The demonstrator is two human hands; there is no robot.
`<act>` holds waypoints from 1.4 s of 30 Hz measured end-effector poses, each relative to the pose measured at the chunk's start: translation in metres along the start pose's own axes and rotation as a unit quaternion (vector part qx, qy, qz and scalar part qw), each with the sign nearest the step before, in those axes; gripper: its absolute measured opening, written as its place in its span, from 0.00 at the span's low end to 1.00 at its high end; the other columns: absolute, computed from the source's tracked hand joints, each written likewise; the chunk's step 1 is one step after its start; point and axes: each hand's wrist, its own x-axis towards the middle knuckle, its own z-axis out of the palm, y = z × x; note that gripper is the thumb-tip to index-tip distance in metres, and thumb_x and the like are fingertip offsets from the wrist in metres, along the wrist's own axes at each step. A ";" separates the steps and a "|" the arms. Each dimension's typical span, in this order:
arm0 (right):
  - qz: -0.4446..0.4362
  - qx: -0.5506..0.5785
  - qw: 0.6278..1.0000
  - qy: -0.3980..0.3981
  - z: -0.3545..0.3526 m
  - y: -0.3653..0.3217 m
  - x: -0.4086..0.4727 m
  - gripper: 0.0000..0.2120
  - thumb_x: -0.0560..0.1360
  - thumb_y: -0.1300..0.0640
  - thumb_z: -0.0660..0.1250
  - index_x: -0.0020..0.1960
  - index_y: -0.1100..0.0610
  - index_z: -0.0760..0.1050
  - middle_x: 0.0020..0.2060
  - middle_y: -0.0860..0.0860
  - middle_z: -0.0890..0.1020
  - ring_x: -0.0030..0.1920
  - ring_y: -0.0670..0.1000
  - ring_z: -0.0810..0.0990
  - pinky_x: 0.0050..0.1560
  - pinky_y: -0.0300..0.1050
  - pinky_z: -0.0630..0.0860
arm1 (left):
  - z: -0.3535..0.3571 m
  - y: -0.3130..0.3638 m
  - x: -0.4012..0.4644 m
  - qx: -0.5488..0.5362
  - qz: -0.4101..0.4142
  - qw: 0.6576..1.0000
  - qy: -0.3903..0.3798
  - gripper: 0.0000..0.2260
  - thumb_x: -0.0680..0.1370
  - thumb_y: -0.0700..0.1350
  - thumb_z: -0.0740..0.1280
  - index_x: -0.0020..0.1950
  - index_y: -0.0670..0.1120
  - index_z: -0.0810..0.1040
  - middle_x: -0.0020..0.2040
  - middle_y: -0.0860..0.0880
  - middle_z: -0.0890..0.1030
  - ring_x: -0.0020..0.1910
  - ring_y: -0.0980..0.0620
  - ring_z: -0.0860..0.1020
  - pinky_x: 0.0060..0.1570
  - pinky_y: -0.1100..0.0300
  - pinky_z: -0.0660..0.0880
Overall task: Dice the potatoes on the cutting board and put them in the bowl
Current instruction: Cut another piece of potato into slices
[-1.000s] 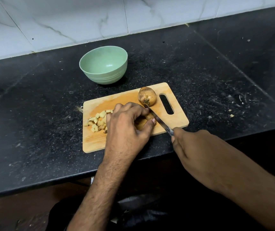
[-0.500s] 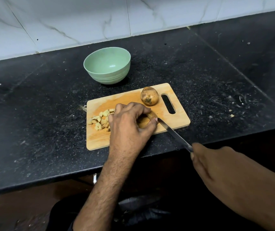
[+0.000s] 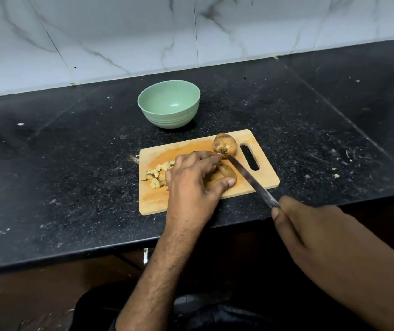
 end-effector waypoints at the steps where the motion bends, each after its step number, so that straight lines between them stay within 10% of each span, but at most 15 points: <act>1: -0.004 0.004 1.000 0.002 0.002 -0.001 0.000 0.17 0.81 0.38 0.45 0.43 0.47 0.63 0.31 0.49 0.77 0.30 0.46 0.78 0.35 0.43 0.77 | -0.002 -0.002 -0.001 -0.011 -0.004 1.000 0.011 0.22 0.70 0.57 0.77 0.62 0.54 0.82 0.59 0.61 0.78 0.60 0.57 0.70 0.57 0.52 0.64; 18: -0.020 -0.007 0.999 0.031 0.037 -0.001 0.032 0.15 0.84 0.44 0.47 0.41 0.47 0.61 0.31 0.48 0.76 0.30 0.44 0.75 0.32 0.40 0.69 | -0.021 -0.021 0.016 0.095 -0.006 0.993 -0.066 0.27 0.76 0.58 0.70 0.74 0.55 0.70 0.70 0.60 0.72 0.70 0.58 0.64 0.67 0.56 0.53; 42: -0.016 0.012 0.999 0.036 0.039 0.001 0.036 0.15 0.84 0.43 0.48 0.41 0.47 0.62 0.31 0.48 0.76 0.31 0.44 0.75 0.35 0.42 0.73 | -0.020 -0.016 0.023 0.035 -0.065 0.996 -0.040 0.09 0.73 0.53 0.74 0.53 0.59 0.82 0.52 0.63 0.75 0.57 0.60 0.68 0.55 0.56 0.57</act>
